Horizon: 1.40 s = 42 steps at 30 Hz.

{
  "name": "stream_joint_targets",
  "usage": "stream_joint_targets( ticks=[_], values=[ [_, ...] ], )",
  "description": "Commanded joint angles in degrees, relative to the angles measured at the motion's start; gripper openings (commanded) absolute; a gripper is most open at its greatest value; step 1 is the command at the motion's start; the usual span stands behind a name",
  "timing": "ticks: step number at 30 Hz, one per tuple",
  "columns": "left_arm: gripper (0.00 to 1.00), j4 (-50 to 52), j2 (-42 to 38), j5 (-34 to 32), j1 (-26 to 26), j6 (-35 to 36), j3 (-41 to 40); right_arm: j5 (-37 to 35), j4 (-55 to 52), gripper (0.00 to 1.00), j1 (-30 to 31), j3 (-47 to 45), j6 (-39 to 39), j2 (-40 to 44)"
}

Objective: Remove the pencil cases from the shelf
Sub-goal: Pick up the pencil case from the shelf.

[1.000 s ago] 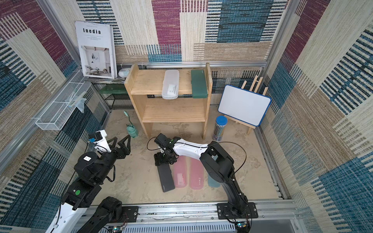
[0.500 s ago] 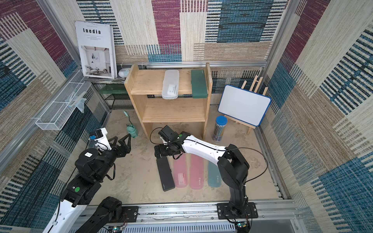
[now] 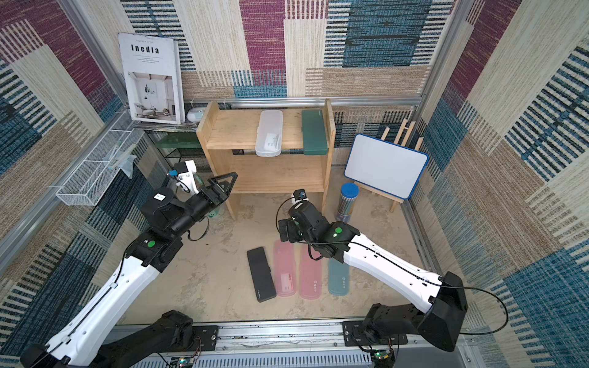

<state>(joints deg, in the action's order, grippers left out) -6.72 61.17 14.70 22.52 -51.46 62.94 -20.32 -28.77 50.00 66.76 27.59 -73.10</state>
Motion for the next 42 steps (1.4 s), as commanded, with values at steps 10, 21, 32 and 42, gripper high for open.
stream_joint_targets(
  ticks=[10, 21, 32, 42],
  values=[
    [0.87, -14.3, 17.9, 3.9, 2.0, -13.1, 12.9, -1.3, 0.4, 1.00, -5.8, -1.4, -1.4, 4.1],
    [0.70, -10.5, 26.1, 4.2, 3.9, -13.9, 22.4, -0.2, 0.7, 1.00, -8.0, -3.2, -1.2, 6.1],
    [0.34, -7.1, 24.4, 1.9, 4.4, -12.4, 20.8, -0.1, 0.4, 1.00, -8.5, -4.0, -1.2, 6.9],
    [0.16, -7.4, 19.3, -0.3, 4.4, -9.3, 15.5, 3.0, 1.7, 1.00, -8.5, -3.8, -1.4, 8.0]
  ],
)
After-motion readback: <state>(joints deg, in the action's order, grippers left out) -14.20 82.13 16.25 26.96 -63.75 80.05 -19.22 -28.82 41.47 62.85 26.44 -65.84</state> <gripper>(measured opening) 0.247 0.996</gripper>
